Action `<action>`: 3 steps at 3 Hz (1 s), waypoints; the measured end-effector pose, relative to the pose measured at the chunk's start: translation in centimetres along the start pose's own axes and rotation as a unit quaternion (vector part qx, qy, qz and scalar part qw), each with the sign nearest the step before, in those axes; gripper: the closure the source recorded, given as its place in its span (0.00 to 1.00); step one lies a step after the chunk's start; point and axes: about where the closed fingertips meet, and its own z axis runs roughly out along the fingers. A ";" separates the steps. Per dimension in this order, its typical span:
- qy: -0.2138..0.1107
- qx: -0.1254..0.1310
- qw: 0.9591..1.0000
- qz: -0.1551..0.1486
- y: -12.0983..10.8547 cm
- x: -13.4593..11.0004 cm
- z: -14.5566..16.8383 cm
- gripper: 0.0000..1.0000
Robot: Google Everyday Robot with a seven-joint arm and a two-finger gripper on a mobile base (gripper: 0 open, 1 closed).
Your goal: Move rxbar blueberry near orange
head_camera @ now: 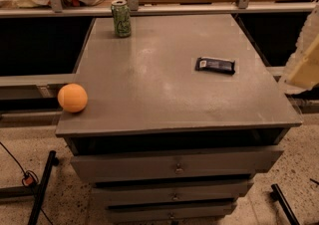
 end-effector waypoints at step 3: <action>0.023 -0.040 0.999 -0.022 -5.4 -1.8 5.3 0.00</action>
Offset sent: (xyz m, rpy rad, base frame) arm 0.0748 0.0163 -0.0185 -0.0379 0.1048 0.0238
